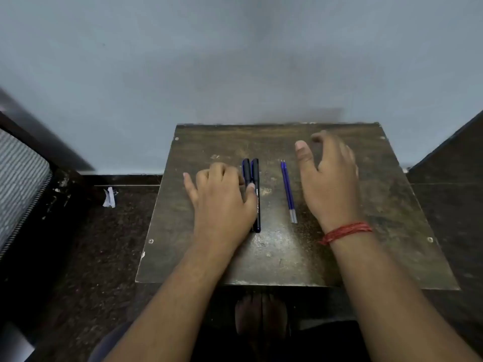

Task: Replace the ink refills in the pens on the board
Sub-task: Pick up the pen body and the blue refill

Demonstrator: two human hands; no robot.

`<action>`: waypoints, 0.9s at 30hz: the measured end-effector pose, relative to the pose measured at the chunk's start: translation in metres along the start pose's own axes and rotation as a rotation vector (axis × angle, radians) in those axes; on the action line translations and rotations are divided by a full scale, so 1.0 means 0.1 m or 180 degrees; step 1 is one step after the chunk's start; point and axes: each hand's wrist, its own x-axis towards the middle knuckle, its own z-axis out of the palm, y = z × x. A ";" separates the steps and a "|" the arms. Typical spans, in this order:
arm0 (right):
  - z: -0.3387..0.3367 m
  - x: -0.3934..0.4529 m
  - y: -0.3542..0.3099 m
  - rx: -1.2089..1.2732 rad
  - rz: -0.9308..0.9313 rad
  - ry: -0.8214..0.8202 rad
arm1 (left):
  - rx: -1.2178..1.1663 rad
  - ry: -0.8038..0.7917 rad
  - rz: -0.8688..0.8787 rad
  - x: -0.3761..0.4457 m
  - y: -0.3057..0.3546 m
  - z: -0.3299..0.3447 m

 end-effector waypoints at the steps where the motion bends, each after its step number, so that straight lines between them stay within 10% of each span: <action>1: 0.01 -0.01 0.01 0.0031 0.0011 0.0024 | 0.0064 -0.0084 0.0004 -0.01 -0.01 0.03; 27: -0.03 -0.12 -0.02 0.0007 -0.0044 -0.0382 | 0.0545 0.0066 -0.0271 0.06 -0.14 -0.01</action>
